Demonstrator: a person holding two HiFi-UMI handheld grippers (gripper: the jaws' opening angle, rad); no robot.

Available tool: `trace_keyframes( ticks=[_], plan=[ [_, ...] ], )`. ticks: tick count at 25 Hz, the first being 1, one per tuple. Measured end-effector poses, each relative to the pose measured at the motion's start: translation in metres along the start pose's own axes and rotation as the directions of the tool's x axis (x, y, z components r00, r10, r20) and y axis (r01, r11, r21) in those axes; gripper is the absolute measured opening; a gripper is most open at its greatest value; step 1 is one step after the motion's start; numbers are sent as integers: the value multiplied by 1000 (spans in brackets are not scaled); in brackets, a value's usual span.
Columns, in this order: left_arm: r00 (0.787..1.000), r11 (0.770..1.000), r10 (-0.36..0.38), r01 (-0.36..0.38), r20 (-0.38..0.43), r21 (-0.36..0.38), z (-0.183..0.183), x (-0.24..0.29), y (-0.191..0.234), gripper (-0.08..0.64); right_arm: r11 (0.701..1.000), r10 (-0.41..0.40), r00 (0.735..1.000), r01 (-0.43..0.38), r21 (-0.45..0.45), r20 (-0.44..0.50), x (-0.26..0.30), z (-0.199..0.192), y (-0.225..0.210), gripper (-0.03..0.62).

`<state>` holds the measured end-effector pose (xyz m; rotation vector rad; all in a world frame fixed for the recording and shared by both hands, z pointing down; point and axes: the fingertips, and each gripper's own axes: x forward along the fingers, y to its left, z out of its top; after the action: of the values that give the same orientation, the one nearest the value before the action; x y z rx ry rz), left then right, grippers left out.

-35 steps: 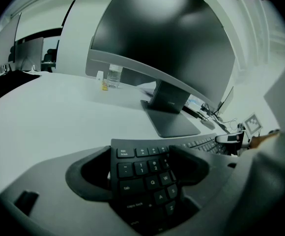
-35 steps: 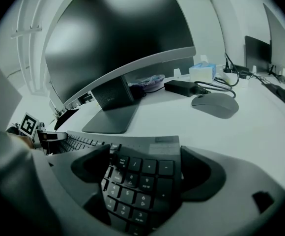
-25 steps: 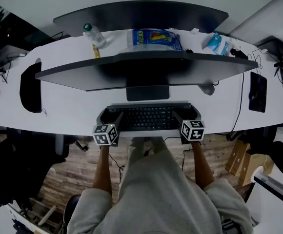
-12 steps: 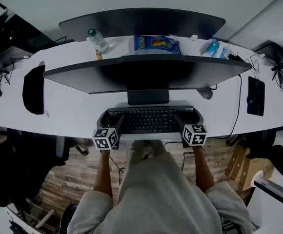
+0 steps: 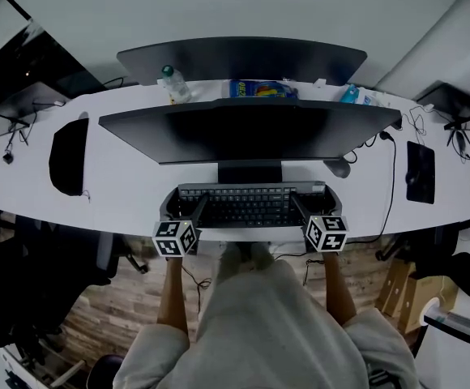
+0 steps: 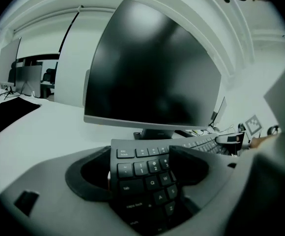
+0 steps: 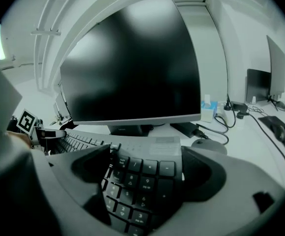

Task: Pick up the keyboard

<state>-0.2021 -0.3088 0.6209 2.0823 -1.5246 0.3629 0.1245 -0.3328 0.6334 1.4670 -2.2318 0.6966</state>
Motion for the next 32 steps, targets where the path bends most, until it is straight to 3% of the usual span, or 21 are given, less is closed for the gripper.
trace_keyframes(
  ticks=[17,32],
  plan=[
    [977,997,-24,9,211,74,87,-44,-13,344,995,5,978,16,-97,210,-43,93,24,440],
    [946,991,-52,10,320,132,144,-68,-30,344,991,12,945,33,-132,328,-74,147,31,440]
  ],
)
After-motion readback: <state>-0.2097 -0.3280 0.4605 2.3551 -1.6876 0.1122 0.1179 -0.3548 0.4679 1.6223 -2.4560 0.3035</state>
